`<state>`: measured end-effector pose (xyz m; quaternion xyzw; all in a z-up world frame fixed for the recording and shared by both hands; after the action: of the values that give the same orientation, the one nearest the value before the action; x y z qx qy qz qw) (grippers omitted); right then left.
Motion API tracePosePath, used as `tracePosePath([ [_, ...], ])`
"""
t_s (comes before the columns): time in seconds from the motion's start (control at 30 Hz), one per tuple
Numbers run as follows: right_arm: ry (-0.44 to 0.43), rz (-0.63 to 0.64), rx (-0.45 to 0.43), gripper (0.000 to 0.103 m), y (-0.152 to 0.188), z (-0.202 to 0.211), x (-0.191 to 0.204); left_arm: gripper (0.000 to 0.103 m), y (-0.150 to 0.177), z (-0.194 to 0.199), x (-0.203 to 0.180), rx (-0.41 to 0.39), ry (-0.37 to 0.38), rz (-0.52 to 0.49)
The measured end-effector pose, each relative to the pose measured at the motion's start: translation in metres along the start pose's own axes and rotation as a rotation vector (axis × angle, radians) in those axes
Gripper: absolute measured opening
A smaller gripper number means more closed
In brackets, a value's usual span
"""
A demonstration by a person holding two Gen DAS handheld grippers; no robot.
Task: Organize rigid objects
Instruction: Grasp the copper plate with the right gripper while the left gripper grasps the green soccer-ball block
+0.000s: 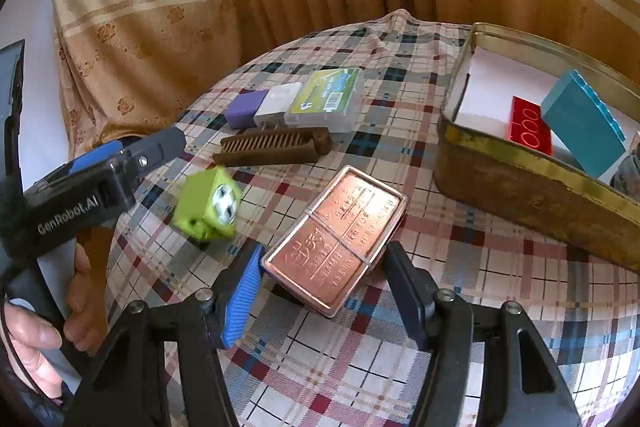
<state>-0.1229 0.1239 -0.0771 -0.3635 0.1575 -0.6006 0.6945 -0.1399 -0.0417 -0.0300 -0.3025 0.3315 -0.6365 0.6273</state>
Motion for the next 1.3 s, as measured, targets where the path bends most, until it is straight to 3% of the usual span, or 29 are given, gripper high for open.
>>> tracePosePath([
  [0.23, 0.008, -0.025, -0.004, 0.064, 0.006, 0.008, -0.007, 0.101, 0.007, -0.008, -0.021, 0.058, 0.044, -0.03],
  [0.4, 0.011, -0.005, -0.013, 0.064, 0.012, 0.012, -0.005, 0.097, 0.022, -0.026, -0.03, 0.138, -0.009, -0.062],
  [0.47, 0.006, -0.013, -0.015, 0.064, 0.012, 0.012, -0.006, 0.081, 0.026, -0.034, -0.029, 0.192, 0.001, -0.042],
  [0.6, 0.001, -0.017, -0.017, 0.064, 0.013, 0.012, -0.007, 0.076, 0.028, -0.035, -0.024, 0.193, -0.002, 0.0],
  [0.73, -0.016, -0.034, -0.023, 0.064, 0.013, 0.013, -0.009, 0.033, 0.03, -0.029, -0.029, 0.161, 0.028, -0.021],
  [0.77, -0.026, -0.041, -0.028, 0.064, 0.013, 0.014, -0.009, 0.031, 0.03, -0.028, -0.029, 0.159, 0.03, -0.021],
  [0.83, -0.053, -0.053, -0.059, 0.063, 0.013, 0.02, -0.011, 0.031, 0.029, -0.026, -0.027, 0.152, 0.045, -0.002],
  [0.9, -0.079, -0.052, -0.112, 0.055, 0.014, 0.031, -0.011, 0.031, 0.028, -0.023, -0.022, 0.138, 0.057, 0.027],
  [1.0, -0.093, -0.016, -0.167, 0.05, 0.015, 0.041, -0.004, 0.031, 0.028, -0.021, -0.016, 0.123, 0.066, 0.063],
  [1.23, -0.066, -0.048, -0.12, 0.051, 0.014, 0.033, -0.01, 0.031, 0.026, -0.021, -0.015, 0.116, 0.073, 0.076],
  [1.3, -0.055, -0.048, -0.109, 0.061, 0.013, 0.03, -0.011, 0.031, 0.026, -0.019, -0.016, 0.108, 0.063, 0.065],
])
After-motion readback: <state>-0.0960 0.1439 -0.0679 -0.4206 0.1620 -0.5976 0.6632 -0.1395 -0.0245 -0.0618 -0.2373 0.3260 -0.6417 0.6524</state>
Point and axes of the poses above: each gripper's, at about its wrist camera, not at the fingertips, and z roughly against the way its jaws point, x to its left, y to its underside, the point moved 1 cm from there along -z, roughly the way its jaws point, and after that the axes turned 6 degrees about -x, right-handed, at the moved point
